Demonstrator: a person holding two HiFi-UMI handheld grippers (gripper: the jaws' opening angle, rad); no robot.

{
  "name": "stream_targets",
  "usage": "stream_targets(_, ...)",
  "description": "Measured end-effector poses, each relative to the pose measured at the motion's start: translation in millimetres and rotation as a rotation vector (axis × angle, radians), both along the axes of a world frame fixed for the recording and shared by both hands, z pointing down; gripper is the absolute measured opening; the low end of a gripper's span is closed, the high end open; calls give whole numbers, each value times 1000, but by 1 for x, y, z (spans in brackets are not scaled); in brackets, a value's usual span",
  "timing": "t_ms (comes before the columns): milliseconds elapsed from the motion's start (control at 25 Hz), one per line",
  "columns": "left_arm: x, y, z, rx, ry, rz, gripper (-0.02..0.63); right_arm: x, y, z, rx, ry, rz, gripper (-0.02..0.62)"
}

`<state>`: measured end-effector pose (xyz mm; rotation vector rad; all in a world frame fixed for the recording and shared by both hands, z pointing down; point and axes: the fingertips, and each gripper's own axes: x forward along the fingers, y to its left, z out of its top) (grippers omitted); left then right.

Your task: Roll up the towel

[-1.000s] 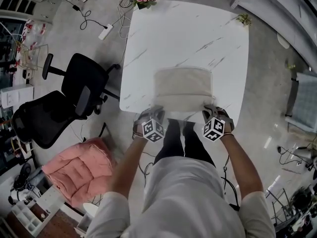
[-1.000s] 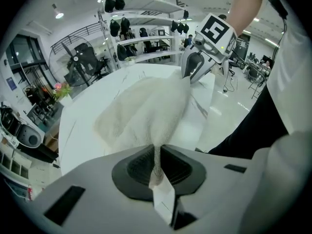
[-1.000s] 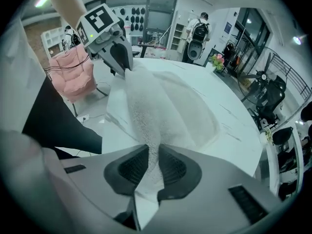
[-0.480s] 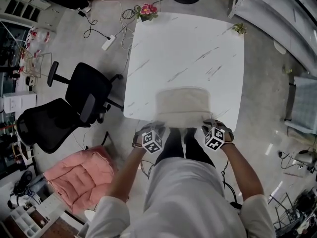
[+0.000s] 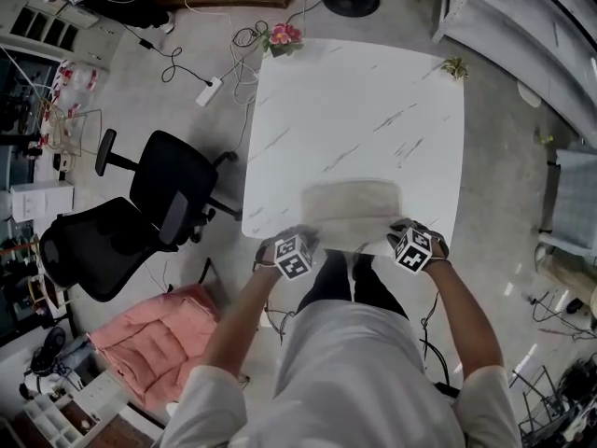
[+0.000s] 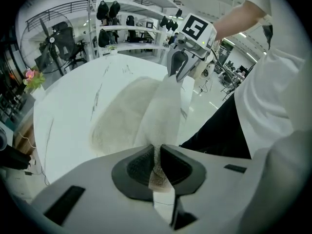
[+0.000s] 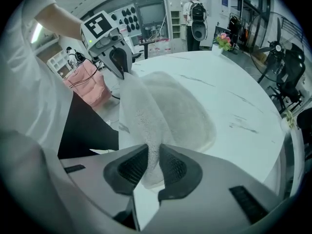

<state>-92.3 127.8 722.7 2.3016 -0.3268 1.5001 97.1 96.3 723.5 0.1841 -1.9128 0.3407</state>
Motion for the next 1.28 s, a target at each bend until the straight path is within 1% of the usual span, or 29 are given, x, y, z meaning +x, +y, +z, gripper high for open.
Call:
stream_targets(160,-4,-25,2,31,-26,3,61,-3,-26,-1,28,1,29,87)
stream_targets(280,-6,-45,3,85,-56,5,66,-5,-45,-1,72,9,57,94)
stream_targets(400,-8,-65,7,152,-105,-5,80,-6,-64,4,141,31,78,103)
stream_targets(480,-10,-74,14,184,-140,-27,122,-5,-74,7,195,53,87,131)
stream_targets(600,-14,-82,25,193,-163,-69,185,-5,-84,12,237,78,106,156)
stream_targets(680,-15,-85,28,188,-163,-87,199,-5,-87,18,242,86,115,156)
stream_targets(800,-13,-87,30,178,-146,-103,198,-5,-87,25,265,102,98,155)
stream_targets(920,-17,-87,22,197,-131,-119,196,-9,-87,20,279,100,102,153)
stream_targets(1040,-23,-90,1,249,-115,-147,198,-9,-88,2,300,59,138,169)
stream_targets(1160,-24,-87,-22,296,-87,-169,195,-7,-81,-20,337,12,143,169)
stream_targets(1280,-19,-71,-31,306,-63,-146,192,-8,-69,-35,364,-27,127,169)
